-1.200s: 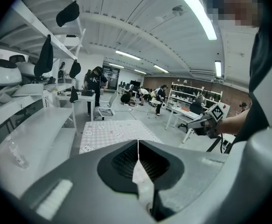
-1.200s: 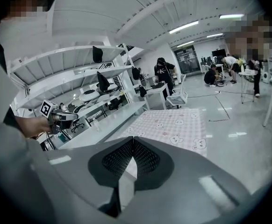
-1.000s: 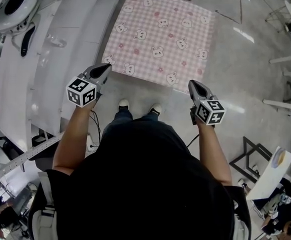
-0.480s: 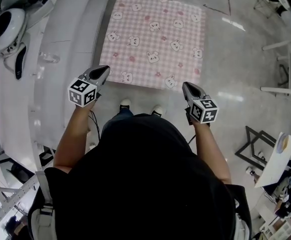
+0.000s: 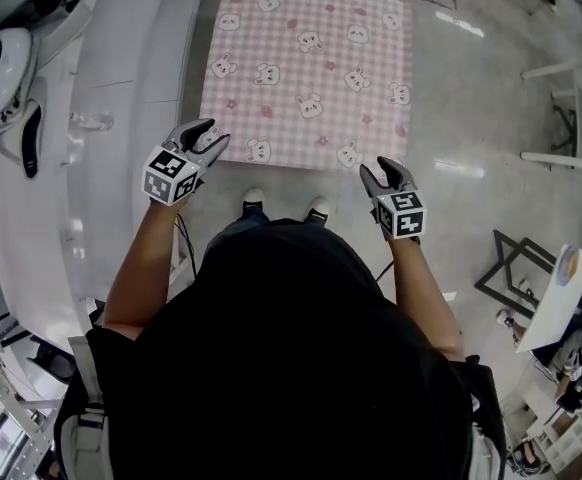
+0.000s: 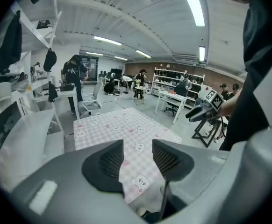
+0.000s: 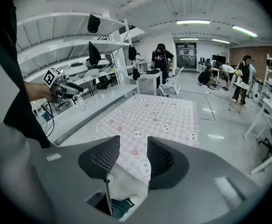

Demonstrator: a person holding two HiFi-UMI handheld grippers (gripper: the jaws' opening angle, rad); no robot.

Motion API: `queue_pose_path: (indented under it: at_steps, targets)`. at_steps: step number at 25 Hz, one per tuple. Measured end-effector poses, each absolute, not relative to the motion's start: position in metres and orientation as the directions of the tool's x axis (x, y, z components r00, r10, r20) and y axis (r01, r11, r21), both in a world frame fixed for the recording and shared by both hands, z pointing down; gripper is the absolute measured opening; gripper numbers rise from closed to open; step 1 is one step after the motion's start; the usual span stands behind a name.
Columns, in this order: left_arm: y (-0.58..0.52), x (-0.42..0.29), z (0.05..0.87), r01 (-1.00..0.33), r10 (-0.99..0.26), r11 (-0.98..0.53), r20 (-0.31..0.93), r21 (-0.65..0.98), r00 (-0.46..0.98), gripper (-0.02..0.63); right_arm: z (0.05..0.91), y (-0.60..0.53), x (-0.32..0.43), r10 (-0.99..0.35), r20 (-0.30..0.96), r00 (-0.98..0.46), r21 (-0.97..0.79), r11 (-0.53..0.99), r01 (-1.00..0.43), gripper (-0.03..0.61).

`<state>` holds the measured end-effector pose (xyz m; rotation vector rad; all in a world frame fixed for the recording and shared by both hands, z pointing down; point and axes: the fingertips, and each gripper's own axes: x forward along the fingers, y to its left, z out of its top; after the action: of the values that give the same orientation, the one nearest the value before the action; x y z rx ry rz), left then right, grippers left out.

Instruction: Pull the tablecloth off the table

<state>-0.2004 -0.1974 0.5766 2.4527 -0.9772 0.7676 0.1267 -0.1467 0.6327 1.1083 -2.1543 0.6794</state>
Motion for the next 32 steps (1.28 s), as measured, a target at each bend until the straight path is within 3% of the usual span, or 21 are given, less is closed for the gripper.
queue_pose_path:
  at_steps: [9, 19, 32]
  targets:
    - [-0.186, -0.200, 0.635, -0.634, -0.387, -0.770, 0.736, 0.074, 0.556, 0.219, 0.673, -0.139, 0.115, -0.436, 0.809, -0.394, -0.047, 0.620, -0.783, 0.244]
    - [-0.173, -0.199, 0.706, -0.469, -0.292, -0.880, 0.867, -0.078, 0.404, 0.233, 0.751, -0.119, 0.126, -0.300, 0.919, -0.256, 0.062, 0.751, -0.657, 0.256]
    - [-0.150, -0.185, 0.788, -0.308, -0.209, -0.945, 0.927, -0.110, 0.311, 0.255, 0.814, -0.113, 0.123, -0.215, 0.962, -0.169, 0.084, 0.822, -0.563, 0.284]
